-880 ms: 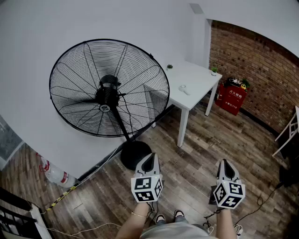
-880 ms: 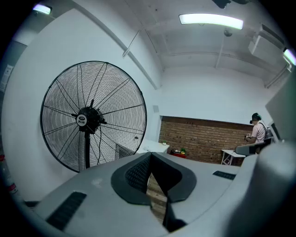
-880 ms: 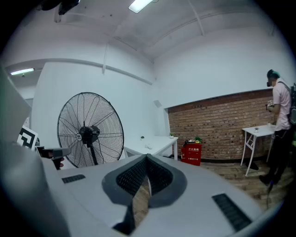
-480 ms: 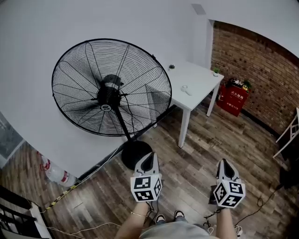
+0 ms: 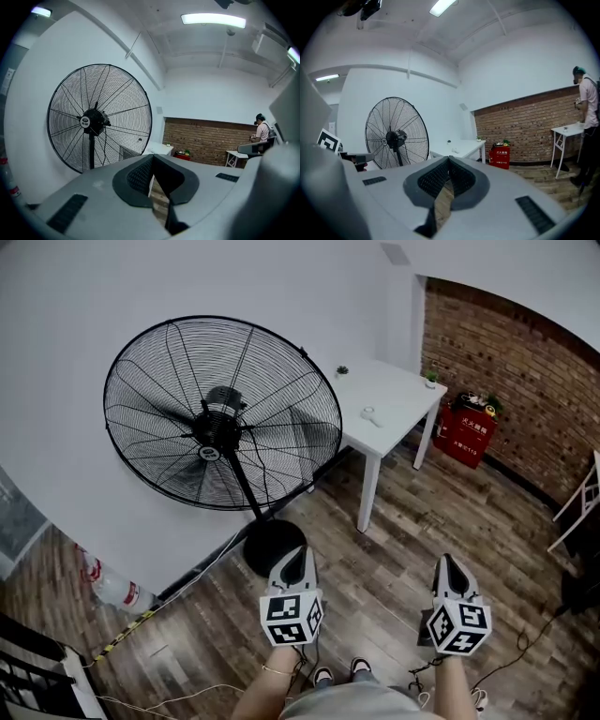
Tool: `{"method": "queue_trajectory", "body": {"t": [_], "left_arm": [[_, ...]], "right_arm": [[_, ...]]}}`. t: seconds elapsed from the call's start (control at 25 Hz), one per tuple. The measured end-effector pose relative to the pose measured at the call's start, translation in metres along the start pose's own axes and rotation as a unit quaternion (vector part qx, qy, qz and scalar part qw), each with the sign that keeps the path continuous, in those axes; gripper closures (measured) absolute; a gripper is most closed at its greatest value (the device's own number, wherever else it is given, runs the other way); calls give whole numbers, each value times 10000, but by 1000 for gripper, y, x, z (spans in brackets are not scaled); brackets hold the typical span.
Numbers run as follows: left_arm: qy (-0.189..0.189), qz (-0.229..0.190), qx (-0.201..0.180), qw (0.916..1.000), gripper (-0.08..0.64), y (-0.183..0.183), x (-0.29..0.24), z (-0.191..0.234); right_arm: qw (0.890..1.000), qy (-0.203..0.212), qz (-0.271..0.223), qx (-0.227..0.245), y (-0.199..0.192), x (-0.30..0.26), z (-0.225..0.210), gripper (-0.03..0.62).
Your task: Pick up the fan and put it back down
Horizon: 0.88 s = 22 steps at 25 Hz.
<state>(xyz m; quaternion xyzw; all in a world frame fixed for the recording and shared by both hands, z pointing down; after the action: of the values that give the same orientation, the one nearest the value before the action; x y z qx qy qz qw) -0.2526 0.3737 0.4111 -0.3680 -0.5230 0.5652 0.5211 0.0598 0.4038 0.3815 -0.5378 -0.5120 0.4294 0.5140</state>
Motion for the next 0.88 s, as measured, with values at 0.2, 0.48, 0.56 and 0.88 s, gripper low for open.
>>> {"method": "queue_trajectory", "body": {"t": [0.2, 0.48, 0.56, 0.88], "left_arm": [[9, 89, 34, 10000, 549, -8, 4, -3], [102, 93, 42, 9999, 549, -9, 9, 0], [142, 84, 37, 9999, 549, -8, 10, 1], [394, 72, -27, 9992, 549, -9, 14, 5]], "right_arm": [[9999, 138, 66, -24, -1, 0, 1, 495], [9999, 129, 103, 26, -2, 4, 0, 484], [9999, 130, 106, 17, -2, 4, -1, 455], [9998, 108, 189, -21, -5, -2, -9, 376]]}}
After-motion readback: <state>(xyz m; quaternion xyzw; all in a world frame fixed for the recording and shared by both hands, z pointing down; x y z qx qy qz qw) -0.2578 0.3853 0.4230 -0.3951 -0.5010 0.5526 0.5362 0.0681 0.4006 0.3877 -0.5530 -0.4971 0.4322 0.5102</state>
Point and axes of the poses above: the fingertips, and each gripper's own axes: x backward along the fingers, z to its left, y out of its top, the point moved 7 cm from there along x, backward along the fingers, and after that the axes turned 15 degrees about -z, right-handed, at the moved point
